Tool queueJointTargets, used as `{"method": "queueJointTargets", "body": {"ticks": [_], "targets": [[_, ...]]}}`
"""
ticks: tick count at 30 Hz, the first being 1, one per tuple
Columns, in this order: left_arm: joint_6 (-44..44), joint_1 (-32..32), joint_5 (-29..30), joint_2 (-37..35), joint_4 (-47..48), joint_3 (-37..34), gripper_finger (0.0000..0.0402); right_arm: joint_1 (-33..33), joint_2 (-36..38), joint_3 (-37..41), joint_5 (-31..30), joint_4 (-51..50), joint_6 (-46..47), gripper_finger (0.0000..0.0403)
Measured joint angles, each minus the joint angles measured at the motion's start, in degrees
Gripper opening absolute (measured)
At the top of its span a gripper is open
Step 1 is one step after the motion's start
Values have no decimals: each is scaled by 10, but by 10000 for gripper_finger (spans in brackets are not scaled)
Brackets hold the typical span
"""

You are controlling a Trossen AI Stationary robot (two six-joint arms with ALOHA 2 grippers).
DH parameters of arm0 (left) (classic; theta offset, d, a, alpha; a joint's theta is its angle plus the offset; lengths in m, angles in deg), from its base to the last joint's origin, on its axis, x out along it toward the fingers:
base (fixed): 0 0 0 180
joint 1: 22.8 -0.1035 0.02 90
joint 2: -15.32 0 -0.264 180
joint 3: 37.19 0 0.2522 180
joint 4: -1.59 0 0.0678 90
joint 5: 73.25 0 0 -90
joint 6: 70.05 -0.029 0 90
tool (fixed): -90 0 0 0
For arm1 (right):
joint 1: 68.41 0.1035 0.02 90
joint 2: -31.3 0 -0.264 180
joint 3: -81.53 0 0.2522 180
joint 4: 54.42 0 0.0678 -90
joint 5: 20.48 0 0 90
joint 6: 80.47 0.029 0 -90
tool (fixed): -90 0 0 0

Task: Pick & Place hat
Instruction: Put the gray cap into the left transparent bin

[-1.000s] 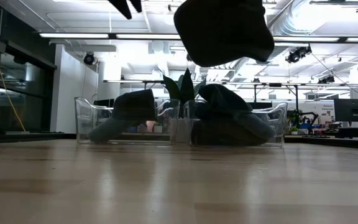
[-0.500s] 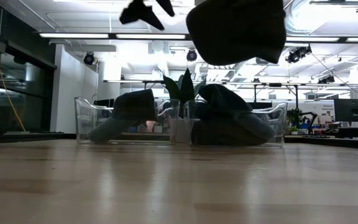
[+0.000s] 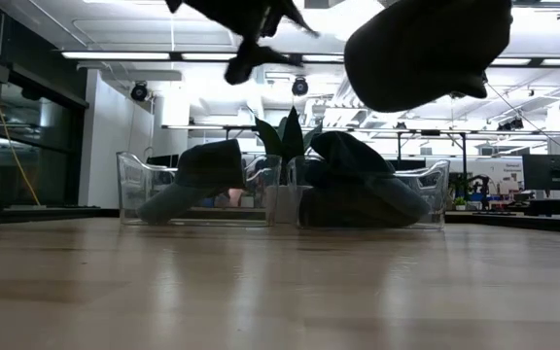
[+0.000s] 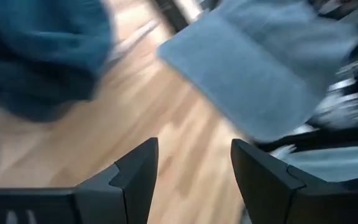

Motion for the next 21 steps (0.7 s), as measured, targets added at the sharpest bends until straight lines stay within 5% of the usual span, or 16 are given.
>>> {"method": "queueJointTargets", "body": {"ticks": [10, 21], "targets": [[164, 1, -65, 58, -300, -40, 200, 74, 18, 0, -89, -26, 12, 0], [252, 1, -92, 105, -383, -41, 200, 87, 18, 0, -145, -29, -23, 0]]}}
